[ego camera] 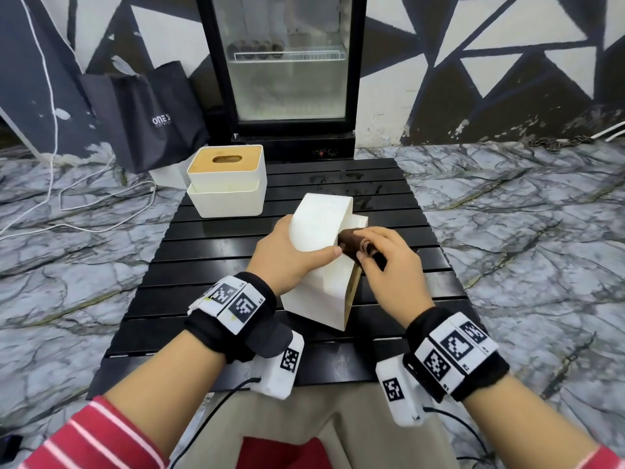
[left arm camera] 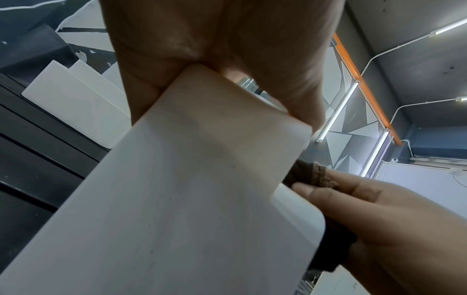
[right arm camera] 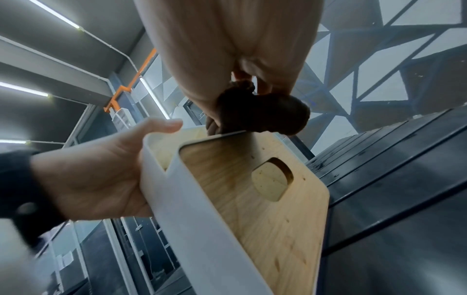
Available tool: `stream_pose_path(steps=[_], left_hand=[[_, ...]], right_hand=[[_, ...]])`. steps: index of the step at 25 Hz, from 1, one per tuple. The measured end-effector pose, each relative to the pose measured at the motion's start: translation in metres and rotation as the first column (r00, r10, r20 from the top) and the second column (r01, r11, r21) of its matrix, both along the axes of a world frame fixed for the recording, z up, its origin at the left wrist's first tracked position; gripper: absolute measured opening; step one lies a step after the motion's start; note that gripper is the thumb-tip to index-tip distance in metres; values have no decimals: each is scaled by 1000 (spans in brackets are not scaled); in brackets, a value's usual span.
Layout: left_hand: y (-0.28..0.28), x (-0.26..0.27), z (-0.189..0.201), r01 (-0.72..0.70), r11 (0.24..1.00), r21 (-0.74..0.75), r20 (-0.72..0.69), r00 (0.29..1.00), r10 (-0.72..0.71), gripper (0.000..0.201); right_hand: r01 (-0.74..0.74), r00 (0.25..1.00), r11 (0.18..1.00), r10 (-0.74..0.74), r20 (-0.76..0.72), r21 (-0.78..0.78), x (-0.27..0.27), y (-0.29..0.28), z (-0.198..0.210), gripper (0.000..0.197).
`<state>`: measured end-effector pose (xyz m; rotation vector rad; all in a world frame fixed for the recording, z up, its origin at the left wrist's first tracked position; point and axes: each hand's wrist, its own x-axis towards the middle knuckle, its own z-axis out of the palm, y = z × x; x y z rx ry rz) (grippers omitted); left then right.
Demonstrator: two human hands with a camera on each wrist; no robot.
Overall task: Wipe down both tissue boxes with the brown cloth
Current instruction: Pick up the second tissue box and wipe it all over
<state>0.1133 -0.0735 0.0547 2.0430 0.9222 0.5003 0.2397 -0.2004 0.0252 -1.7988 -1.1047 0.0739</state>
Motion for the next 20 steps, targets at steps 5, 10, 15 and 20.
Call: stream_pose_path(steps=[5, 10, 15, 20], left_hand=[[3, 0, -3, 9, 1000, 2, -1, 1000, -9, 86], [4, 0, -4, -1, 1000, 3, 3, 1000, 1, 85], [11, 4, -11, 11, 999, 31, -13, 1000, -11, 88], [11, 3, -10, 12, 999, 39, -11, 1000, -11, 86]], right_hand=[[-16, 1000, 1000, 16, -9, -4, -9, -15, -1, 36], [-75, 994, 997, 77, 77, -24, -21, -22, -2, 35], [-174, 971, 980, 187, 147, -96, -24, -30, 7, 37], [-221, 975, 974, 221, -8, -41, -26, -42, 8, 34]])
